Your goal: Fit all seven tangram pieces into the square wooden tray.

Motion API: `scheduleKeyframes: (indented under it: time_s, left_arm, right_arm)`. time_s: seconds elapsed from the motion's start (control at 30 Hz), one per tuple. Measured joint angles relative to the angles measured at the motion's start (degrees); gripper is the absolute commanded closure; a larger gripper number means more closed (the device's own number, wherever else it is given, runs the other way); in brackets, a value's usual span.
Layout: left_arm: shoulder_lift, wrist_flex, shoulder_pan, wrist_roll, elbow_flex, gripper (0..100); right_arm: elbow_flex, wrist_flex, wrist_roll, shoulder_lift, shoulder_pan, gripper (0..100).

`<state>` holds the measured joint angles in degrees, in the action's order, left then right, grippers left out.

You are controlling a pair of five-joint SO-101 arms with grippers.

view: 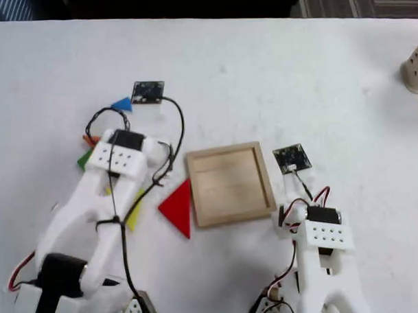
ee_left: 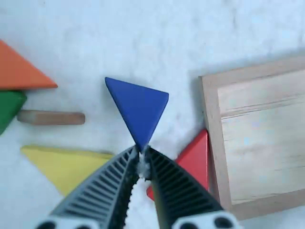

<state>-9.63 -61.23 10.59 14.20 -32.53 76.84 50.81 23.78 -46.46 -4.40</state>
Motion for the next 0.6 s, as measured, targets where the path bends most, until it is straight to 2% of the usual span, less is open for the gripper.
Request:
scheduleKeyframes:
  time_s: [0.2,0.47,0.6]
  left_arm:
    - [-3.69,0.18,0.00,0.00,-2.29,98]
    - [-10.81,0.18,6.42,-2.37,-6.77,98]
    - [-15.12,0.26,6.07,-4.13,-8.35,97]
  right_arm:
    - [0.00,0.00,0.00,0.00,0.00,98.1]
    - [0.00,0.00,0.00,0.00,0.00,98.1]
    - [0.00,0.00,0.00,0.00,0.00,98.1]
